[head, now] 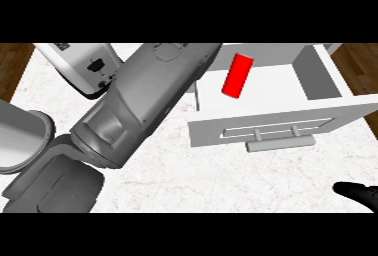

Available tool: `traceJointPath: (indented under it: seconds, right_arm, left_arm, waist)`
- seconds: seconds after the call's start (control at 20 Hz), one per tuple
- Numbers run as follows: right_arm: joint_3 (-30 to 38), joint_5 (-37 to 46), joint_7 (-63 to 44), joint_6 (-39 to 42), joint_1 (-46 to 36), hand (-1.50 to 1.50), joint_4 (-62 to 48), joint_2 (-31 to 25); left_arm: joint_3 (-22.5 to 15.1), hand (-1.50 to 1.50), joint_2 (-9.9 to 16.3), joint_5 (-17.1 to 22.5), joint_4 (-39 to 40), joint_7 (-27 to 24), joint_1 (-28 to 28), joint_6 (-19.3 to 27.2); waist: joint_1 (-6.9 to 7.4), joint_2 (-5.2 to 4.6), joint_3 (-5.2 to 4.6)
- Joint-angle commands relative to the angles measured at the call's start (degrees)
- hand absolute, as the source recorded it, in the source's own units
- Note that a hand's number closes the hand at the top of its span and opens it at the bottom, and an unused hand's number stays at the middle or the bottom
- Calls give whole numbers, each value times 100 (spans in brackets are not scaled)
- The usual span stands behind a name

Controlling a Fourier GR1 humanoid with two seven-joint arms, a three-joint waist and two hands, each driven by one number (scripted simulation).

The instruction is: Pick up the can, place it into the drawer and close the drawer

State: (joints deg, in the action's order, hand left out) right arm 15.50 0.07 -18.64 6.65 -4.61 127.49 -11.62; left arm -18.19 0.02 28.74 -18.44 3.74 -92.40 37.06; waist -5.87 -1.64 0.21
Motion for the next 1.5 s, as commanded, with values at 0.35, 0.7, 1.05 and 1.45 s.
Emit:
traceJointPath:
  seconds: [0.35,0.7,1.05,1.45]
  right_arm:
    - [-885,1908,439,50,-752,-150,-646,-588]
    - [-1484,3122,1153,-130,-1230,-150,-1903,-802]
    - [-2341,4627,1322,-823,-1845,-150,-3463,-486]
    - [-2380,5399,1815,-1798,-2710,-150,-5550,-105]
  left_arm:
    - [285,-150,-2,578,45,-369,-129,-18]
    - [212,-150,-2,575,213,-574,-172,26]
    - [114,-150,-2,442,266,-435,-270,-84]
    - [386,-150,162,460,133,-382,-87,-226]
  waist:
    - [186,-27,-15]
    - [341,3,-8]
    - [541,54,-13]
    - [698,94,-15]
